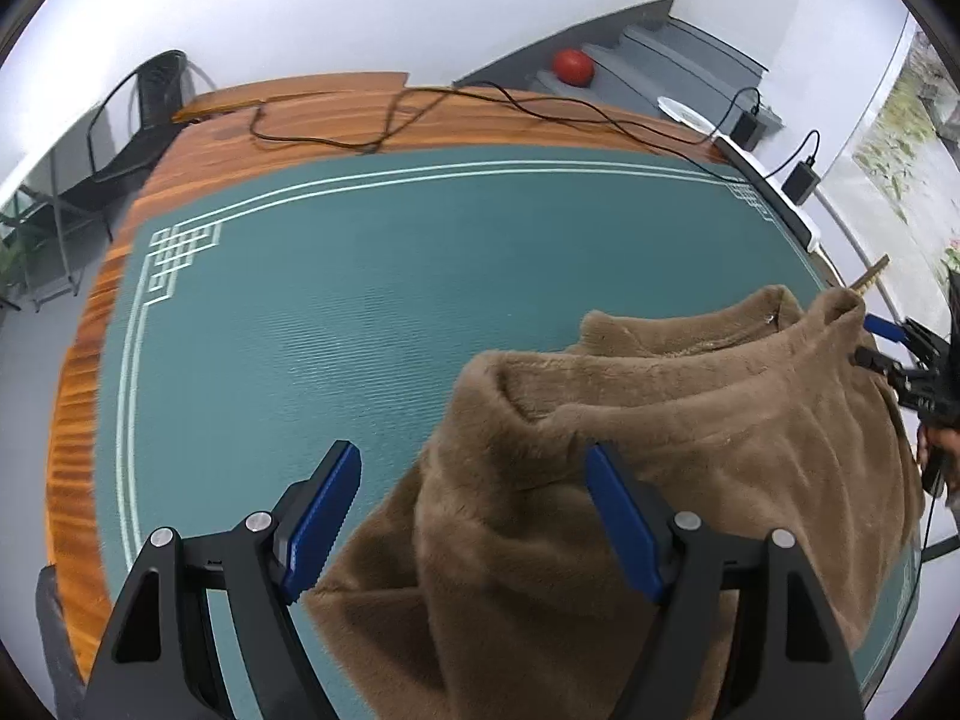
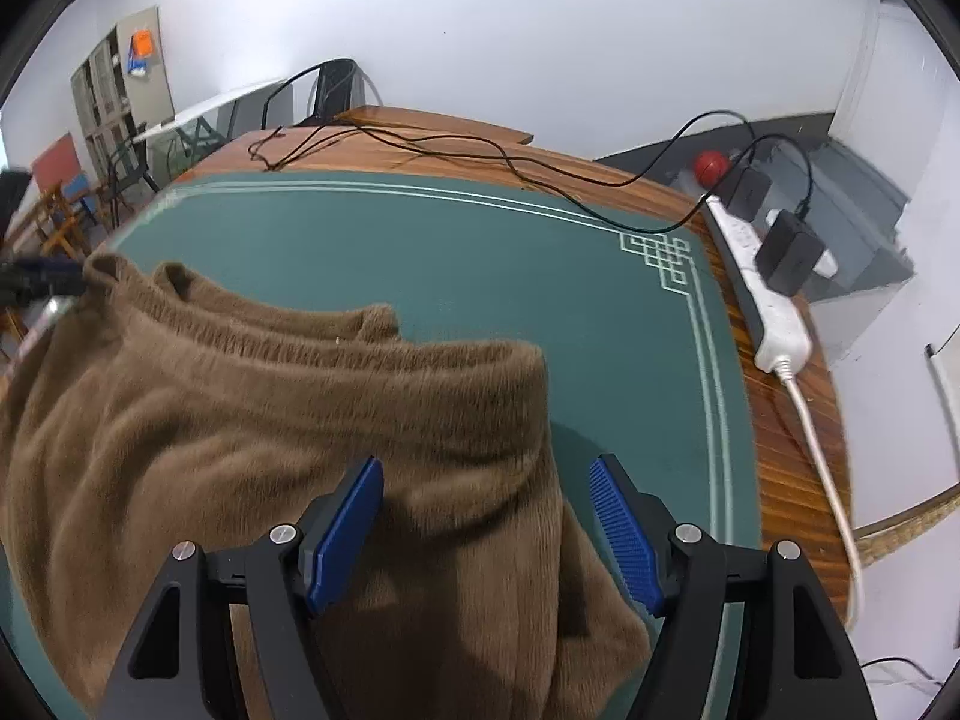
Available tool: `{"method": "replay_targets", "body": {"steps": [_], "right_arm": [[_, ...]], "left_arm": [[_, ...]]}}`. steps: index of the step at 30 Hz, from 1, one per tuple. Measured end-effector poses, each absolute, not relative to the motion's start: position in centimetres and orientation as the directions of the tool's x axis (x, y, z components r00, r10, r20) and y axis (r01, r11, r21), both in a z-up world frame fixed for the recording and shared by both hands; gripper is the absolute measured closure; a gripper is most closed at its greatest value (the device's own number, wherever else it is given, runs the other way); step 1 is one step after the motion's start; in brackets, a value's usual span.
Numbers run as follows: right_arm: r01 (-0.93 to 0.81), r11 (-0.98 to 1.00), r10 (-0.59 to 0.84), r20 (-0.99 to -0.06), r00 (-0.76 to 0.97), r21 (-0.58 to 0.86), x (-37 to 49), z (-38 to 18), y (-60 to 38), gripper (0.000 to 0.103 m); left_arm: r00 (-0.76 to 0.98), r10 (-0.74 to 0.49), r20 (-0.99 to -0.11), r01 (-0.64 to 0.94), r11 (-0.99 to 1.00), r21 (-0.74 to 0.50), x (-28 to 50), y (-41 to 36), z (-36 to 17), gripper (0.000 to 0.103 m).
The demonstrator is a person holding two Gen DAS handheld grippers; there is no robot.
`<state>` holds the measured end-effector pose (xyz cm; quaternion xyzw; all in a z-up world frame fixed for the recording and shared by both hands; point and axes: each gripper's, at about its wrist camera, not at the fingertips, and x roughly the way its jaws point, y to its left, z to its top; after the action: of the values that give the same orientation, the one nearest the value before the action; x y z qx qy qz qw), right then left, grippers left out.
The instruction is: Fold clothes
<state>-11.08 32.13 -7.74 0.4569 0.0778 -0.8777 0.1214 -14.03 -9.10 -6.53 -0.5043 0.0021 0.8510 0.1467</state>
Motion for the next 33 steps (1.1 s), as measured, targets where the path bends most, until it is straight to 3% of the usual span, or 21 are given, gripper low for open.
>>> {"method": "replay_targets", "body": {"steps": [7, 11, 12, 13, 16, 17, 23, 28, 32, 33], "right_arm": [[0.269, -0.951, -0.271, -0.836, -0.477, 0.155, -14.1, -9.5, 32.9, 0.030], [0.278, -0.945, -0.290, -0.839, -0.460, 0.175, -14.4, -10.1, 32.3, 0.034], [0.280, -0.944, -0.290, -0.841, -0.457, 0.174, -14.4, -10.2, 32.1, 0.051], [0.279, -0.944, -0.290, -0.841, -0.457, 0.174, -14.3, -10.1, 32.0, 0.068], [0.279, -0.949, -0.270, -0.831, -0.487, 0.145, -13.7, -9.1, 31.5, 0.080], [0.276, -0.953, -0.257, -0.820, -0.512, 0.126, -13.4, -8.4, 31.4, 0.080], [0.226, -0.974, -0.162, -0.750, -0.641, 0.017, -13.2, -4.9, 30.6, 0.081], [0.193, -0.980, -0.082, -0.787, -0.612, -0.048, -14.8, -7.0, 29.7, 0.081], [0.179, -0.983, -0.077, -0.824, -0.561, -0.030, -15.0, -9.4, 30.0, 0.080], [0.177, -0.984, -0.089, -0.831, -0.550, -0.011, -15.1, -9.7, 30.2, 0.079]], "left_arm": [[-0.410, 0.278, -0.868, -0.225, -0.954, -0.199, -16.6, -9.2, -8.3, 0.022], [-0.382, 0.344, -0.858, -0.225, -0.935, -0.274, -16.9, -9.6, -9.1, 0.024], [-0.379, 0.352, -0.856, -0.223, -0.932, -0.285, -16.8, -9.7, -9.2, 0.039], [-0.369, 0.361, -0.856, -0.218, -0.929, -0.298, -16.8, -9.7, -9.4, 0.064], [-0.364, 0.375, -0.853, -0.205, -0.925, -0.319, -16.5, -9.6, -9.1, 0.082], [-0.379, 0.378, -0.845, -0.209, -0.924, -0.320, -16.2, -9.5, -8.5, 0.083], [-0.476, 0.366, -0.799, -0.192, -0.930, -0.312, -16.5, -9.3, -5.2, 0.084], [-0.451, 0.280, -0.847, -0.144, -0.960, -0.240, -18.2, -7.9, -7.3, 0.084], [-0.416, 0.189, -0.889, -0.114, -0.981, -0.155, -18.2, -7.3, -9.7, 0.065], [-0.423, 0.162, -0.892, -0.103, -0.986, -0.130, -18.1, -7.3, -9.8, 0.051]]}}
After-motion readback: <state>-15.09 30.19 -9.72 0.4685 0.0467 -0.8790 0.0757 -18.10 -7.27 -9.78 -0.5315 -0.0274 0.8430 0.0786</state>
